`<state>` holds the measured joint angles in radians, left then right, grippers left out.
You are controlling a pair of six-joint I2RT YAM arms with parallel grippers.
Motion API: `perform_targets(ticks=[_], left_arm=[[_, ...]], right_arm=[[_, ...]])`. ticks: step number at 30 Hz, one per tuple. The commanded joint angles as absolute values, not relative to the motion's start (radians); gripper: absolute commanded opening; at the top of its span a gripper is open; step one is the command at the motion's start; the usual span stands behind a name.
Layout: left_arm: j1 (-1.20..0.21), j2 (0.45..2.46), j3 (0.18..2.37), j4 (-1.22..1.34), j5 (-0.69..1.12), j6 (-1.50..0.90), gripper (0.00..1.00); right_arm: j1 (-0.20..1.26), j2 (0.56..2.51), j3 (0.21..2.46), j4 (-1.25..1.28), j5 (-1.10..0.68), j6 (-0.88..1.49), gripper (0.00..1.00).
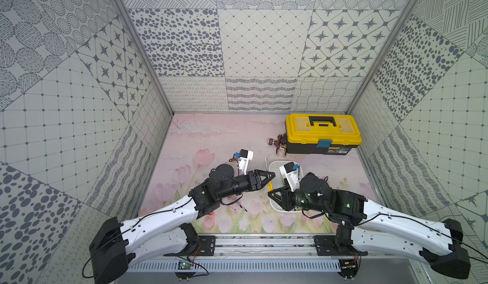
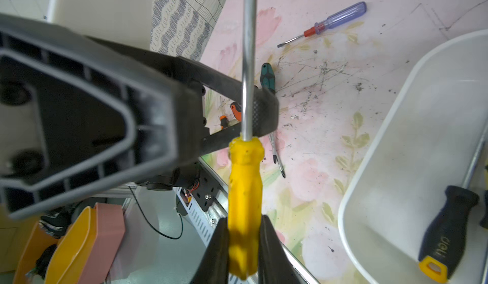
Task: Put the screwdriver on the desktop into the storage box
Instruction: Pick up the screwdriver from the center of the board.
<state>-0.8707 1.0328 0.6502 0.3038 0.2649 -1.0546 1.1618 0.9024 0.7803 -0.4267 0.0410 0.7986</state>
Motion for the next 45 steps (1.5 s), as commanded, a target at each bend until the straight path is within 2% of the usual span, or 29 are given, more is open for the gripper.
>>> perform_targets(ticks=[1, 3, 5, 13, 16, 19, 20, 30, 33, 34, 37, 38, 40, 45], left_arm=[[-0.879, 1.095, 0.707, 0.109, 0.256, -0.965, 0.46], [-0.879, 1.107, 0.713, 0.094, 0.250, -0.963, 0.36], [-0.879, 1.117, 0.712, 0.092, 0.253, -0.966, 0.31], [-0.909, 1.187, 0.739, 0.129, 0.317, -0.965, 0.32], [-0.911, 1.192, 0.738, 0.128, 0.310, -0.966, 0.20], [-0.912, 1.195, 0.738, 0.128, 0.308, -0.966, 0.03], [-0.911, 1.195, 0.738, 0.127, 0.307, -0.967, 0.00], [-0.912, 1.137, 0.676, 0.209, 0.252, -1.002, 0.00], [-0.911, 1.099, 0.629, 0.261, 0.212, -1.031, 0.00], [-0.910, 1.087, 0.617, 0.276, 0.204, -1.037, 0.00], [-0.909, 1.057, 0.585, 0.314, 0.185, -1.053, 0.00], [-0.909, 1.046, 0.577, 0.325, 0.181, -1.059, 0.00], [-0.905, 1.031, 0.560, 0.355, 0.179, -1.072, 0.00], [-0.887, 1.017, 0.490, 0.529, 0.224, -1.128, 0.00]], right_arm=[[1.182, 0.919, 0.824, -0.464, 0.134, 0.758, 0.00], [1.186, 0.919, 0.824, -0.464, 0.146, 0.760, 0.00], [1.186, 0.919, 0.827, -0.465, 0.150, 0.760, 0.00], [1.186, 0.909, 0.834, -0.495, 0.187, 0.766, 0.00], [1.186, 0.906, 0.836, -0.499, 0.188, 0.764, 0.00], [1.185, 0.903, 0.836, -0.504, 0.193, 0.764, 0.00], [1.186, 0.902, 0.836, -0.505, 0.193, 0.763, 0.00], [1.185, 0.850, 0.806, -0.503, 0.206, 0.780, 0.01], [1.184, 0.827, 0.794, -0.504, 0.211, 0.788, 0.15], [1.183, 0.822, 0.790, -0.504, 0.212, 0.791, 0.24], [1.179, 0.807, 0.779, -0.502, 0.211, 0.802, 0.58], [1.177, 0.803, 0.775, -0.501, 0.205, 0.805, 0.66], [1.167, 0.794, 0.766, -0.486, 0.177, 0.809, 0.73], [1.095, 0.738, 0.701, -0.393, 0.004, 0.835, 0.77]])
